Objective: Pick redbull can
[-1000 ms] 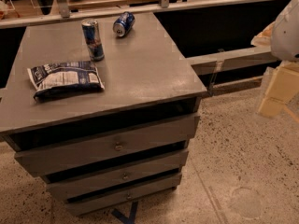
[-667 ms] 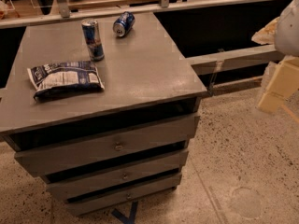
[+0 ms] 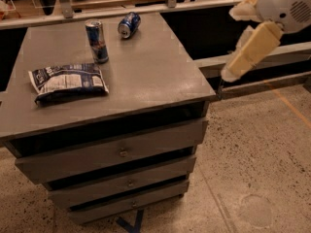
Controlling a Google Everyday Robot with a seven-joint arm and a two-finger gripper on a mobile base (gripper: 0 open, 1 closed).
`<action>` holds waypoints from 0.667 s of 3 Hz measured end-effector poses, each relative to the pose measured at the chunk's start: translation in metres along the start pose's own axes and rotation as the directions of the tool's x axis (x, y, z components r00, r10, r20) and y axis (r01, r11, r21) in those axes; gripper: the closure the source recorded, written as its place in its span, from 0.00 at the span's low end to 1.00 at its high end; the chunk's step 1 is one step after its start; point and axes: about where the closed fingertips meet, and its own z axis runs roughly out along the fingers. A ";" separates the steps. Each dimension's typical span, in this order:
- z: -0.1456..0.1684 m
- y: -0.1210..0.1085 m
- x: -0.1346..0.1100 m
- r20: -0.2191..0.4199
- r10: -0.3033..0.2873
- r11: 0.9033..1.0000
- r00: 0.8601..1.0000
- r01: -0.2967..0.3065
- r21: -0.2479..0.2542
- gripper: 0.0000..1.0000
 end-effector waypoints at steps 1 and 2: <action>0.029 -0.019 -0.046 0.155 0.034 0.999 0.987 -0.030 -0.026 0.00; 0.064 -0.029 -0.082 0.234 0.073 0.997 0.969 -0.066 -0.038 0.00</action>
Offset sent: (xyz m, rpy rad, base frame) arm 0.0929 0.1441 -0.0119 0.3556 0.0098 -0.0219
